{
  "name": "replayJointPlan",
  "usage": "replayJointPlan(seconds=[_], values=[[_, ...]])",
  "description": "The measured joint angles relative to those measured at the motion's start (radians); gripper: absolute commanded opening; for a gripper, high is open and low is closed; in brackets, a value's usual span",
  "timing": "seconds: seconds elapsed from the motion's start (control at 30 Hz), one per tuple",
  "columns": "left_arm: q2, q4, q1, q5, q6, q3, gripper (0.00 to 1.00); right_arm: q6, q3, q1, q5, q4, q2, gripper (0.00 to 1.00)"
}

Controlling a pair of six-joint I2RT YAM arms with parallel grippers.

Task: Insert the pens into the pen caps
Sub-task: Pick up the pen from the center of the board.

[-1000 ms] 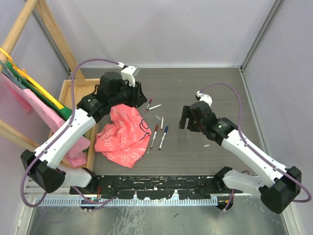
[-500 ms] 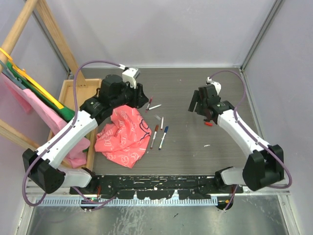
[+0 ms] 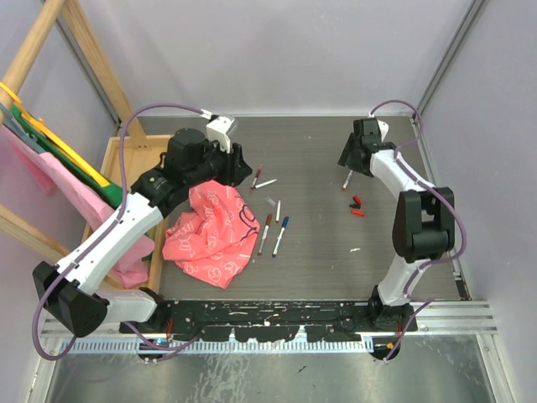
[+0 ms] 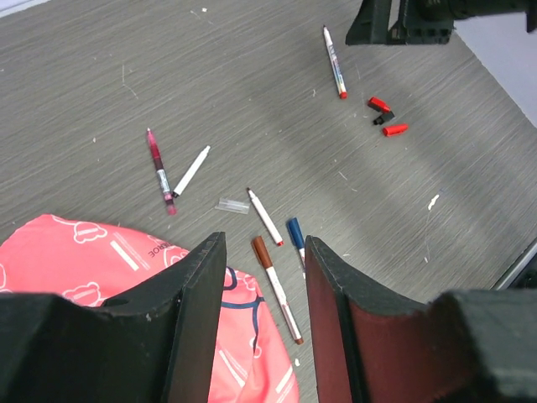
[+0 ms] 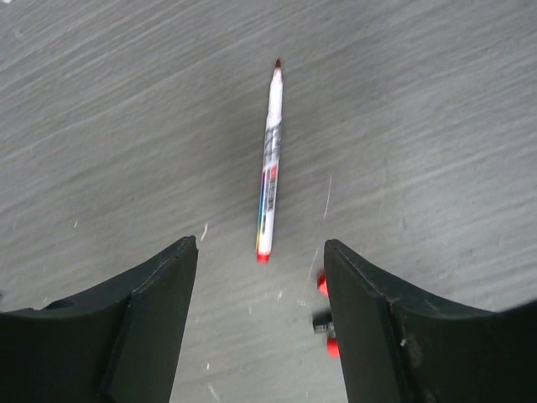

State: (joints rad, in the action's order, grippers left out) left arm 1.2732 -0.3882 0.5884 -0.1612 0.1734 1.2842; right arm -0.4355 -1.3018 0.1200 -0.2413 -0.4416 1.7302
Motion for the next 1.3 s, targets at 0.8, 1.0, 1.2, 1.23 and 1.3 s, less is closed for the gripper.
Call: replayJointPlan(seconds=[0.8, 1.0, 1.2, 1.23, 1.3], values=[[0.023, -0.051, -0.009, 0.031, -0.01, 0.009, 0.46, 0.042, -0.249, -0.061, 0.063, -0.045, 0.364, 0.43], [0.028, -0.051, -0.018, 0.029, -0.01, 0.009, 0.46, 0.044, -0.264, -0.075, 0.071, -0.057, 0.387, 0.43], [0.028, -0.051, -0.025, 0.023, -0.007, 0.009, 0.45, 0.057, -0.294, -0.079, 0.071, -0.061, 0.412, 0.42], [0.028, -0.051, -0.026, 0.022, -0.007, 0.009, 0.45, 0.061, -0.298, -0.08, 0.071, -0.061, 0.415, 0.42], [0.028, -0.051, -0.028, 0.02, -0.006, 0.009, 0.45, 0.066, -0.305, -0.083, 0.07, -0.062, 0.42, 0.42]])
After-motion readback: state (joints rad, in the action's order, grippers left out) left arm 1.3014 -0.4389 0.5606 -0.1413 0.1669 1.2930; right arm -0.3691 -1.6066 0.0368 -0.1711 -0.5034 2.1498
